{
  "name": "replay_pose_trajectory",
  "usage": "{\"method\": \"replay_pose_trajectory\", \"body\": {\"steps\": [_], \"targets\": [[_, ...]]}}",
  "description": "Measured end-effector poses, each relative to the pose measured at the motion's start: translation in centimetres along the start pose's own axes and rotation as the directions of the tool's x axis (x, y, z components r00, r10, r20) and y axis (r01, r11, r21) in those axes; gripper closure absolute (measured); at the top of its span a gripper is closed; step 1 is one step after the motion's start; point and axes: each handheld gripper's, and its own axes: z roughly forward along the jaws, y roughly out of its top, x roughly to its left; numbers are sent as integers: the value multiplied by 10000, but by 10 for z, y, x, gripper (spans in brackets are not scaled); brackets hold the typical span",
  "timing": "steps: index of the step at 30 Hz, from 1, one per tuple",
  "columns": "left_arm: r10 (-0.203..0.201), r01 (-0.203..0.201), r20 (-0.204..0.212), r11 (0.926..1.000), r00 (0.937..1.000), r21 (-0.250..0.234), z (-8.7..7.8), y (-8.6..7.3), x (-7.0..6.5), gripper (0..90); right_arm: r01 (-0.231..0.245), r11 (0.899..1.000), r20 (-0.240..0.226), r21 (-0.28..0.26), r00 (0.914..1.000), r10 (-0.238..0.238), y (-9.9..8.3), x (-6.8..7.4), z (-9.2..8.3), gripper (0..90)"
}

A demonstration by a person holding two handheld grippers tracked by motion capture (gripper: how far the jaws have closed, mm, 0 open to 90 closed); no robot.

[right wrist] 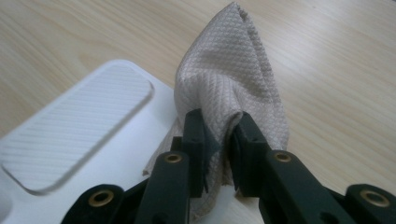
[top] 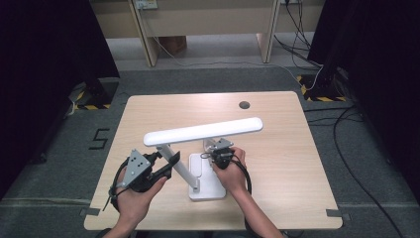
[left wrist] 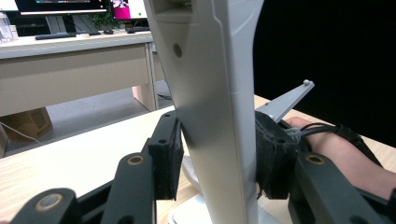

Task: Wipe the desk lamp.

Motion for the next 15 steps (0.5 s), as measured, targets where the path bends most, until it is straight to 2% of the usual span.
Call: {"method": "replay_pose_trajectory", "body": {"steps": [6,10,11,12,13,15], "targets": [[8,-8,-2,10000,10000,8,0,0,0,567,-321,9993,582,191,9978,309,-9,-17,-5,776],[10,-10,-9,10000,10000,11,0,0,-1,566,-491,9985,778,244,9959,470,-8,-22,-8,776],[4,-4,-21,10000,10000,7,0,0,-1,565,-553,9984,762,150,9956,540,-5,-21,-8,775],[-4,4,-18,10000,10000,10,0,0,-1,565,-523,9986,537,-99,9972,528,3,-16,-7,775],[-21,21,-17,10000,10000,8,0,0,0,565,-523,9986,537,-99,9972,528,3,-16,-7,775],[-31,31,-8,10000,10000,10,0,0,0,565,-601,9978,-4,-273,9982,601,15,-7,-3,774]]}}
